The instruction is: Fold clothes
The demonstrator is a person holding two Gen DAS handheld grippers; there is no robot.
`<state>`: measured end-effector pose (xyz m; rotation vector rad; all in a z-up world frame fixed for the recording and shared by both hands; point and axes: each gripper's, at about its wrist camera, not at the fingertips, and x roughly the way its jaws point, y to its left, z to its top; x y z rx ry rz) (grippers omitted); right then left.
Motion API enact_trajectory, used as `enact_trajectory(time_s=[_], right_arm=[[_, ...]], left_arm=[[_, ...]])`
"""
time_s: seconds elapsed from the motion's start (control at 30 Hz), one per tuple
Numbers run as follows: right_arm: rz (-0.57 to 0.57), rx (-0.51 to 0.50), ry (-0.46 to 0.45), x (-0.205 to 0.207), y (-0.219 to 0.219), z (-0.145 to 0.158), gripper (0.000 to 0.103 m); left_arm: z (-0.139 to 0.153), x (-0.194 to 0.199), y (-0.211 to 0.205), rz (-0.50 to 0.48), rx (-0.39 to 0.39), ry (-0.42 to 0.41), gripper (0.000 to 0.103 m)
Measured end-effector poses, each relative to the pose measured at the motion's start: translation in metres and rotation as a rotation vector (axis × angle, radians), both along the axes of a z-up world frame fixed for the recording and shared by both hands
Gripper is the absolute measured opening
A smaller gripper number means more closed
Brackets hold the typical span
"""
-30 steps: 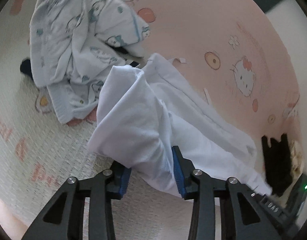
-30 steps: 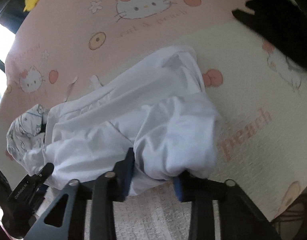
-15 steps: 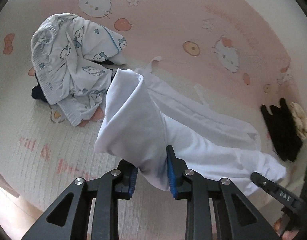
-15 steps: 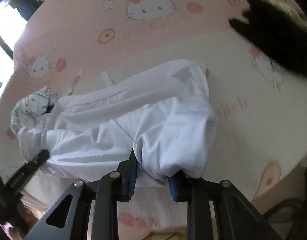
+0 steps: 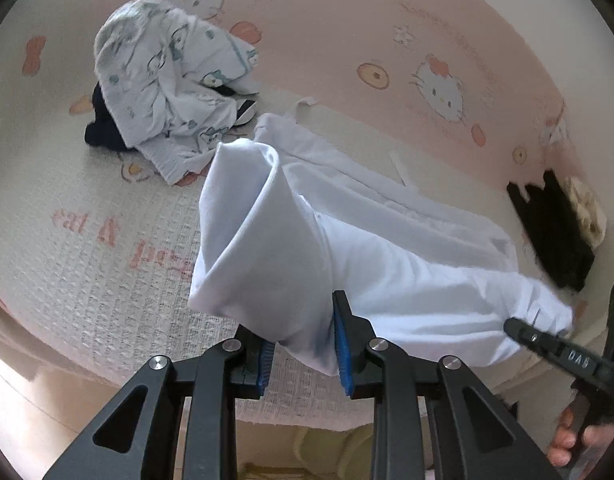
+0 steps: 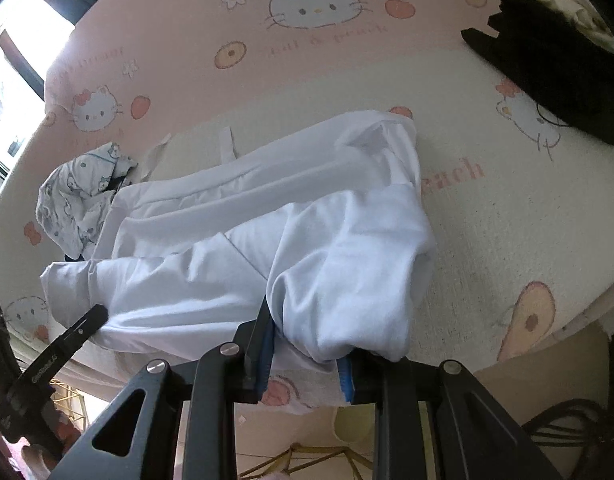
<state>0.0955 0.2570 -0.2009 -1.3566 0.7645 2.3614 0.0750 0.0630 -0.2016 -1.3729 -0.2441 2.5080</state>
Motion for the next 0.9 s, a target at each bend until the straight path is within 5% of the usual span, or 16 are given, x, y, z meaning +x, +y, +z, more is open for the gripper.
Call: enact_trajectory(time_s=[0.13, 0.2, 0.3, 0.47, 0.9], right_arm=[[0.016, -0.012, -0.011, -0.002, 0.003, -0.01, 0.032], [0.033, 0.001, -0.022, 0.001, 0.0, -0.015, 0.043], [0.061, 0.043, -0.068, 0.006, -0.01, -0.02, 0.064], [0.121, 0.146, -0.099, 0.018, -0.026, -0.016, 0.071], [0.335, 0.566, -0.109, 0.019, -0.072, 0.015, 0.071]], left_arm=[[-0.006, -0.001, 0.009, -0.052, -0.081, 0.001, 0.03], [-0.01, -0.005, 0.009, -0.06, -0.086, -0.034, 0.043], [-0.014, -0.01, 0.001, -0.065, -0.062, -0.102, 0.055], [-0.014, -0.01, -0.016, -0.091, -0.025, -0.185, 0.064], [0.02, 0.017, -0.005, -0.191, -0.349, 0.021, 0.064]])
